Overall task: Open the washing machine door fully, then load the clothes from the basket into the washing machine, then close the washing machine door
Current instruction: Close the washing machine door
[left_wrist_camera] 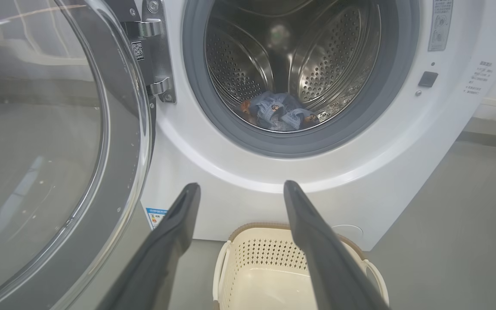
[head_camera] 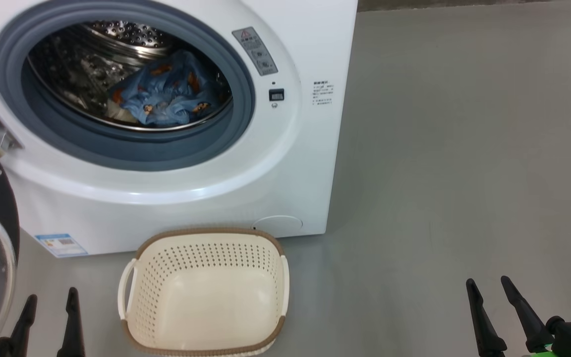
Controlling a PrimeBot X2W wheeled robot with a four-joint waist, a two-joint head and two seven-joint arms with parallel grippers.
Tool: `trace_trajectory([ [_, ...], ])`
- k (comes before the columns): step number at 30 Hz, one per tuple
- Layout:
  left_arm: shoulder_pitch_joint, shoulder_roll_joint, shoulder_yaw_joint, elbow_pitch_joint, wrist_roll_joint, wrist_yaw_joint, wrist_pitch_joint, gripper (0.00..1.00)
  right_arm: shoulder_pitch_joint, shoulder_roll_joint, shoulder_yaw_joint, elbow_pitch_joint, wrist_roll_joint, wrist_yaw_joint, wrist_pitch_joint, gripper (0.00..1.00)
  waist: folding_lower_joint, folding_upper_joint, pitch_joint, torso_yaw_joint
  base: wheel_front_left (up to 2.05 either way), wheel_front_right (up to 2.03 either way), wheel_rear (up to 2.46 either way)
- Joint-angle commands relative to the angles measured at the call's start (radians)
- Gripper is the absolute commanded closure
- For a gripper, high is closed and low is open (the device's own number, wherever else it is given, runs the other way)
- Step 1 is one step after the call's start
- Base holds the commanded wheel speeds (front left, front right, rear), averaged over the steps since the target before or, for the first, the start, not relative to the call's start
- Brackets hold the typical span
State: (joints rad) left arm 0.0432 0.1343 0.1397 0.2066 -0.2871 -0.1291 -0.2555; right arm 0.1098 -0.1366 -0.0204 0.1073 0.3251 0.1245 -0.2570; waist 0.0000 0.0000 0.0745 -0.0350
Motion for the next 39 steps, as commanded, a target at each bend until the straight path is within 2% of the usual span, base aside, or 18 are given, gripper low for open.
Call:
trace_trajectory([
  [1,-0.011,0.017,0.038,-0.031,0.002,-0.002,-0.006,0.00,0.000,-0.017,0.022,-0.026,0.010,0.006,-0.005,0.00,0.0000,0.0000,0.002,0.001,-1.57,1.57,0.00],
  [12,-0.010,0.019,0.033,-0.048,-0.001,-0.002,-0.006,0.00,-0.005,-0.011,0.022,-0.026,0.008,0.006,-0.005,0.00,0.0000,0.0000,0.008,0.009,-1.35,1.35,0.00],
  [23,-0.022,0.015,0.021,-0.049,-0.004,-0.002,-0.006,0.00,-0.010,-0.009,0.025,-0.025,0.006,0.006,-0.005,0.00,0.0000,0.0000,0.007,0.039,-0.19,0.19,0.00],
  [30,-0.022,-0.003,0.024,-0.043,-0.020,-0.002,-0.006,0.00,-0.015,-0.021,0.053,-0.016,0.008,0.006,-0.005,0.00,0.0000,0.0000,-0.003,0.096,0.00,0.00,0.00],
  [39,0.003,-0.031,0.046,-0.039,-0.032,-0.002,-0.006,0.00,-0.027,-0.050,0.116,0.001,0.012,0.006,-0.005,0.00,0.0000,0.0000,-0.016,0.218,0.00,0.00,0.00],
])
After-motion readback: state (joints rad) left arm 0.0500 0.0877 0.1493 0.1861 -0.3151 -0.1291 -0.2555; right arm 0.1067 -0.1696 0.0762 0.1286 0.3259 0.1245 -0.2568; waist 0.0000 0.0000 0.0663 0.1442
